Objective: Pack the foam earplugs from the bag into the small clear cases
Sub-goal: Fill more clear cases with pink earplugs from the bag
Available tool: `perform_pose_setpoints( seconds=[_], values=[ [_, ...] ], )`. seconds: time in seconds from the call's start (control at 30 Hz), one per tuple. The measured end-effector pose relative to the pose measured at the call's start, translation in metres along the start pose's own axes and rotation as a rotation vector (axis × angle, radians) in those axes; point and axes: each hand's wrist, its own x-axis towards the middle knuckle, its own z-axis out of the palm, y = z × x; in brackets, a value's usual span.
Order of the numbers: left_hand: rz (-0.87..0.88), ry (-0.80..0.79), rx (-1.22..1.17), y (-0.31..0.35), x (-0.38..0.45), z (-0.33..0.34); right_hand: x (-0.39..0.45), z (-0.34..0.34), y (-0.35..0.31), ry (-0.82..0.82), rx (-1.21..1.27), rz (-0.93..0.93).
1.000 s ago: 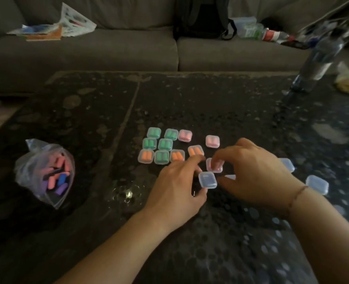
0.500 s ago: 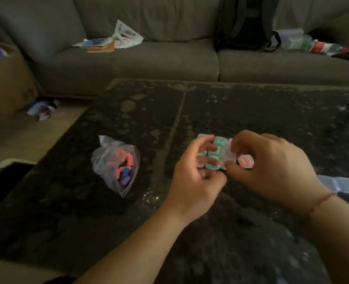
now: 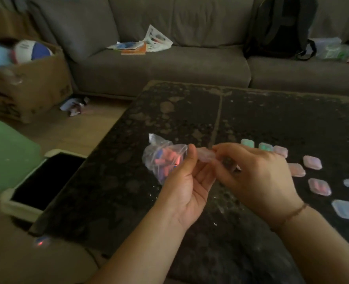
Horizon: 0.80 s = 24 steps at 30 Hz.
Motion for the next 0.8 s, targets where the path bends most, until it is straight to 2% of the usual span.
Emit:
perform_pose_setpoints(
  seconds=[0.2, 0.43, 0.6, 0.67, 0.73, 0.8],
  values=[
    [0.114, 0.005, 0.166, 0.019, -0.002, -0.021, 0.009, 0.021, -0.017, 0.011, -0.053, -0.049],
    [0.098, 0.020, 0.215, 0.024, -0.008, -0.035, 0.004, 0.034, -0.024, -0.009, 0.004, -0.071],
    [0.023, -0.060, 0.433, 0.032, -0.014, -0.044, 0.008, 0.036, -0.023, 0.001, 0.121, 0.133],
    [-0.022, -0.087, 0.550, 0.040, -0.016, -0.047, 0.009, 0.038, -0.023, -0.062, 0.171, 0.193],
    [-0.037, -0.052, 0.593, 0.051, -0.017, -0.049, 0.009, 0.042, -0.026, -0.137, 0.213, 0.182],
    [0.004, 0.020, 0.601, 0.063, -0.017, -0.049, 0.009, 0.046, -0.030, -0.137, 0.300, 0.226]
  ],
)
